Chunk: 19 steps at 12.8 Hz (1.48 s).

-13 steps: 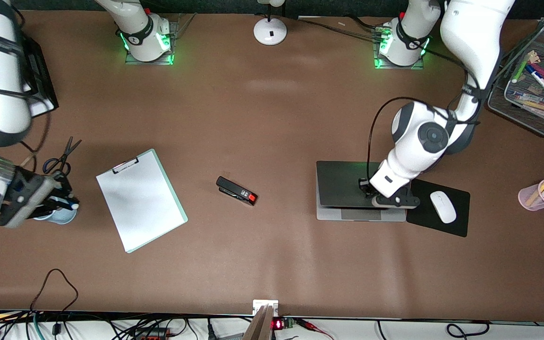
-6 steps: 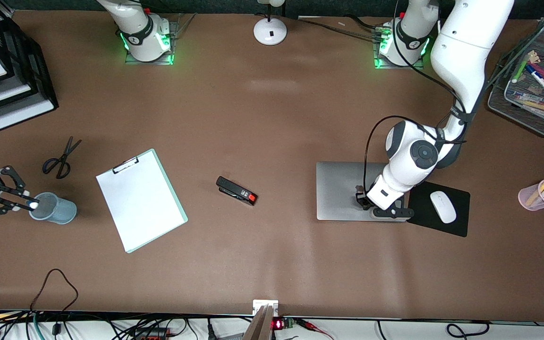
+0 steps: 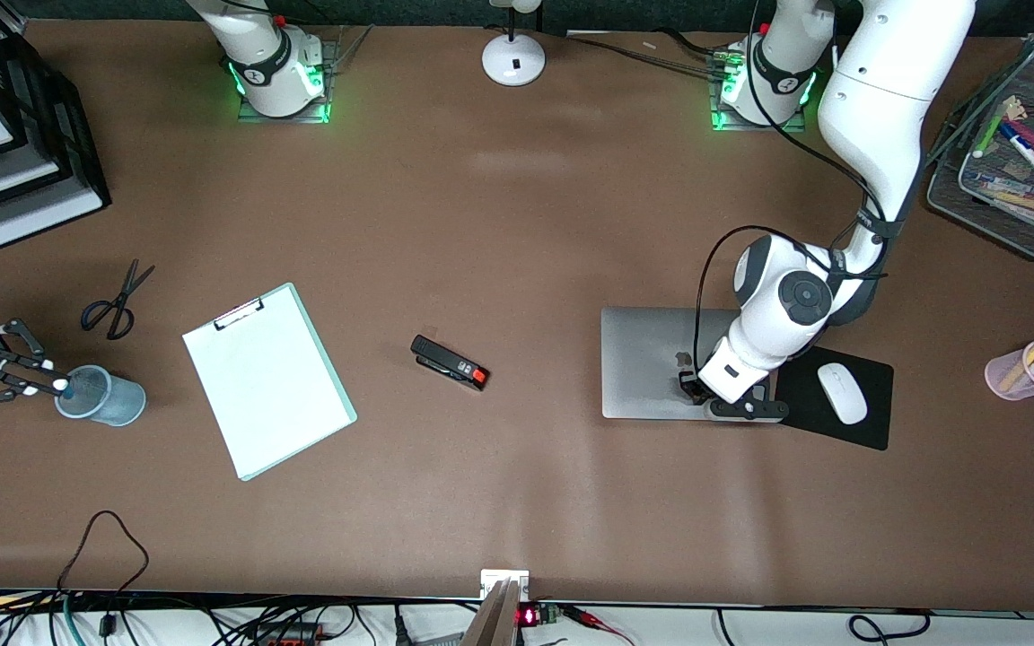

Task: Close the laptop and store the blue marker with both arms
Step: 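Carry the marker to the cup while the left gripper presses the lid shut, then drop the marker into the cup while the left gripper withdraws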

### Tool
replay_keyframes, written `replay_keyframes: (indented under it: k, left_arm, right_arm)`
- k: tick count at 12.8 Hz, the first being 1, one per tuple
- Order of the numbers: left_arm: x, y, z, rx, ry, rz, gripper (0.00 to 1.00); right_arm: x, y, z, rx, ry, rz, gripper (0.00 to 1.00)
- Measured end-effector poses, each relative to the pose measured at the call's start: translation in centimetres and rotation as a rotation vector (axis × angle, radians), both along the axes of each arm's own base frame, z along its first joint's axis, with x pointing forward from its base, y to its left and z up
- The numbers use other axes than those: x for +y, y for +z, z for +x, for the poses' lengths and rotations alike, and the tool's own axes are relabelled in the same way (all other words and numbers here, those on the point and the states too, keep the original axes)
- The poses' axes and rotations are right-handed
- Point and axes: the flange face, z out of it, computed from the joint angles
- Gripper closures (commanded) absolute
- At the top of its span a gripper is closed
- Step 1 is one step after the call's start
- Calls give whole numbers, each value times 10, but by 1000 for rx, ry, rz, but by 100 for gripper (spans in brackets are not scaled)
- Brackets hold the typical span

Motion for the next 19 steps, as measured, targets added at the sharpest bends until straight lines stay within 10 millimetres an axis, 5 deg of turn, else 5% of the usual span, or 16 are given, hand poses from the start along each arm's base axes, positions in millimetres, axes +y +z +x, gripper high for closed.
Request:
replay_keyframes:
  k: [3, 5, 6, 7, 8, 10, 12, 15, 19]
  left_arm:
    - [0, 18, 3, 38, -7, 14, 100]
    - [0, 57, 2, 89, -17, 35, 100]
    - [1, 82, -1, 115, -22, 47, 100]
    - [2, 107, -6, 138, -28, 60, 100]
    - [2, 133, -12, 160, -37, 78, 99]
    - [2, 192, -25, 213, -58, 121, 75]
    - [1, 254, -38, 252, -70, 149, 0]
    - [8, 330, -54, 274, -84, 170, 0]
    - [37, 396, -67, 308, -58, 218, 0]
  right_arm:
    - [-3, -20, 2, -32, 8, 28, 100]
    - [-6, -29, 0, -25, 4, 32, 95]
    - [-10, -34, -2, -19, -2, 36, 59]
    - [-14, -39, -4, -13, -8, 39, 1]
    - [-17, -42, -5, -11, -15, 43, 0]
    - [-22, -43, -7, -3, -28, 50, 0]
    - [-23, -40, -6, 30, -55, 61, 0]
    - [-23, -23, -3, 123, -100, 44, 0]
    - [5, 36, 11, 339, -188, -88, 0]
